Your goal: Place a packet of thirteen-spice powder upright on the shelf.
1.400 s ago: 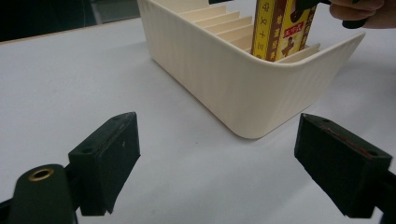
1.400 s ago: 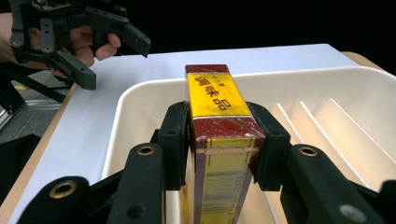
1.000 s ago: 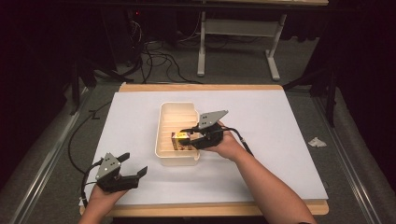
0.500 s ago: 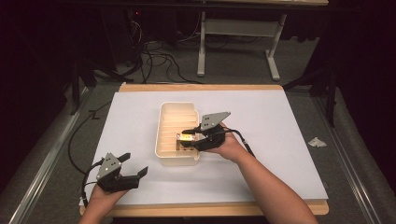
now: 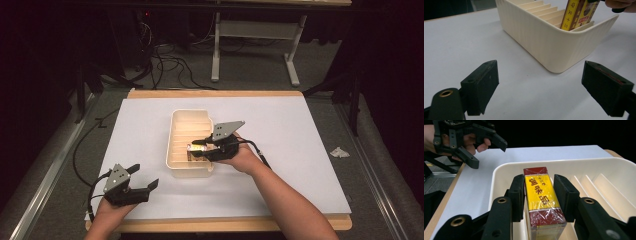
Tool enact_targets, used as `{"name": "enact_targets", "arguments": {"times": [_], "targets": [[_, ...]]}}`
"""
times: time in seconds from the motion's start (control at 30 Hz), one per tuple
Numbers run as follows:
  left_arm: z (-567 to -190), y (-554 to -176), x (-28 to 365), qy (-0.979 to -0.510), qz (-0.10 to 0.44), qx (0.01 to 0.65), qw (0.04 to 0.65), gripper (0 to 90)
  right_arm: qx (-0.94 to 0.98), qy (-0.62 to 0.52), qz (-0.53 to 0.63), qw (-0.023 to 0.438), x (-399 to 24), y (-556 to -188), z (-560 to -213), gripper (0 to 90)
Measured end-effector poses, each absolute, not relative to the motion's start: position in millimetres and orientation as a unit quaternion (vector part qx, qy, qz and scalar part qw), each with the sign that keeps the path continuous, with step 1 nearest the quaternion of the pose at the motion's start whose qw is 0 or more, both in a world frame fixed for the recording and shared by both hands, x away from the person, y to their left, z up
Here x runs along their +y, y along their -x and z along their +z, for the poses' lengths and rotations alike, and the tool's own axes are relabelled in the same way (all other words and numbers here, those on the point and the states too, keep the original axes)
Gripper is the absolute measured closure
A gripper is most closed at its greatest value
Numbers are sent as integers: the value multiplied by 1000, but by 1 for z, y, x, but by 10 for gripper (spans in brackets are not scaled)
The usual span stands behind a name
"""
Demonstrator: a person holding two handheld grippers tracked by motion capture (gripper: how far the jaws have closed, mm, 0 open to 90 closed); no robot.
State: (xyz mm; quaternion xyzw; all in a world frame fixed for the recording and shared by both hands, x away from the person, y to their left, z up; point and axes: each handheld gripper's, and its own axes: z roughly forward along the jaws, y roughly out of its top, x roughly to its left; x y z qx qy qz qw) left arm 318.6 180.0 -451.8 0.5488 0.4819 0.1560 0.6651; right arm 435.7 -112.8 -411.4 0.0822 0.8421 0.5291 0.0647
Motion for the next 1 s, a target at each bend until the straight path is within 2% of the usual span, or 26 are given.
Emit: {"name": "enact_targets", "arguments": {"times": [0.5,0.57,0.6,0.63,0.67,0.7,0.73,0.77,1.0], "targets": [[-452,-318,180,-549,155,482,665,149,856,-86,506,64,-107,-436,-418,612],[-452,-319,180,-549,157,481,665,149,854,-90,509,64,-107,-436,-418,564],[-452,-318,180,-549,157,481,665,149,854,-92,508,63,-107,-436,-418,502],[-452,-318,180,-549,157,481,665,148,854,-92,508,63,-107,-436,-418,502],[-452,-318,180,-550,157,481,665,148,854,-95,507,62,-107,-435,-417,439],[-452,-318,180,-551,157,480,664,148,854,-95,507,62,-107,-435,-417,439],[-452,-318,180,-550,157,481,664,149,853,-100,508,69,-107,-434,-416,363],[-452,-318,180,-549,157,481,665,149,851,-104,510,69,-107,-434,-415,331],[-451,-318,180,-549,157,480,666,148,844,-111,518,79,-110,-431,-409,259]]}}
